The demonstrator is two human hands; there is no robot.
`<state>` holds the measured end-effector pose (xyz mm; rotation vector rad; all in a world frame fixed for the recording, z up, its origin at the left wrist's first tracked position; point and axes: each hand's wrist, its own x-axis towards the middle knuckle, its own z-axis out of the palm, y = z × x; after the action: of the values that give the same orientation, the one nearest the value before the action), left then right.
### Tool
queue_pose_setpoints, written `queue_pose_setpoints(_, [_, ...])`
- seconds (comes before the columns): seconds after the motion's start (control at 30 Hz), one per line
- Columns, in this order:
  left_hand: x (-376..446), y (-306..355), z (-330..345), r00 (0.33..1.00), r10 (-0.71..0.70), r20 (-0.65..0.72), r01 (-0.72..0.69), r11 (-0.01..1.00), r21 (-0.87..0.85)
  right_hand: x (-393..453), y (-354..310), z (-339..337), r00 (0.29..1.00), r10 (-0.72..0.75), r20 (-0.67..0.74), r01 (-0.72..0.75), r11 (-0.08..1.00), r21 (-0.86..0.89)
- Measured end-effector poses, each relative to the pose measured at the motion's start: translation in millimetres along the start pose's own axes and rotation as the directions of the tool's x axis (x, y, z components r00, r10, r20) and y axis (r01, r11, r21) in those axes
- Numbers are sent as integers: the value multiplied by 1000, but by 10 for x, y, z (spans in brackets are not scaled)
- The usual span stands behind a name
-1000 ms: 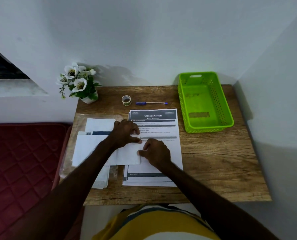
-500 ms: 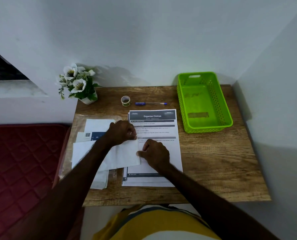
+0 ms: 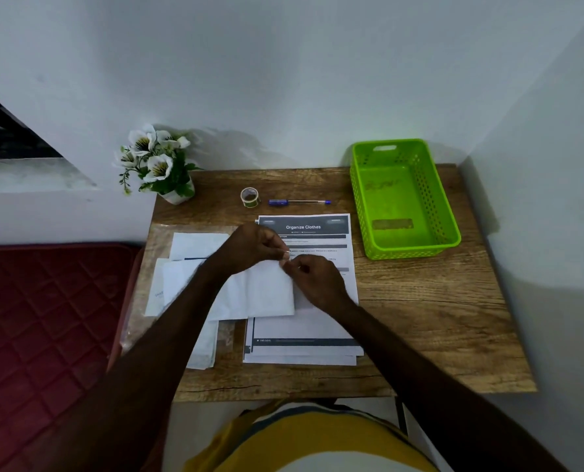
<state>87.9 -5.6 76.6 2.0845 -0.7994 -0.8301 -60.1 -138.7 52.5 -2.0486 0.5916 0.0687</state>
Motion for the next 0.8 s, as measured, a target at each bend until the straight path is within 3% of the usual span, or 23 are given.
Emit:
queue_pose_setpoints(0.1, [44, 46, -7, 1000, -4, 20, 5, 999, -43, 59, 48, -69, 996, 29, 87, -52, 961, 272])
queue_pose_setpoints(0.17, [76, 90, -8, 999, 11, 38, -10, 999, -41, 67, 46, -102, 993, 31, 113, -69, 931, 358])
queue_pose_setpoints(0.53, [231, 152, -34, 996, 35, -86, -34, 999, 12, -129, 139, 11, 1000, 9, 24, -18, 927, 374])
queue_pose_setpoints(0.8, [332, 226, -39, 993, 25, -111, -15, 996, 93, -252, 80, -149, 984, 160, 84, -179, 797, 576])
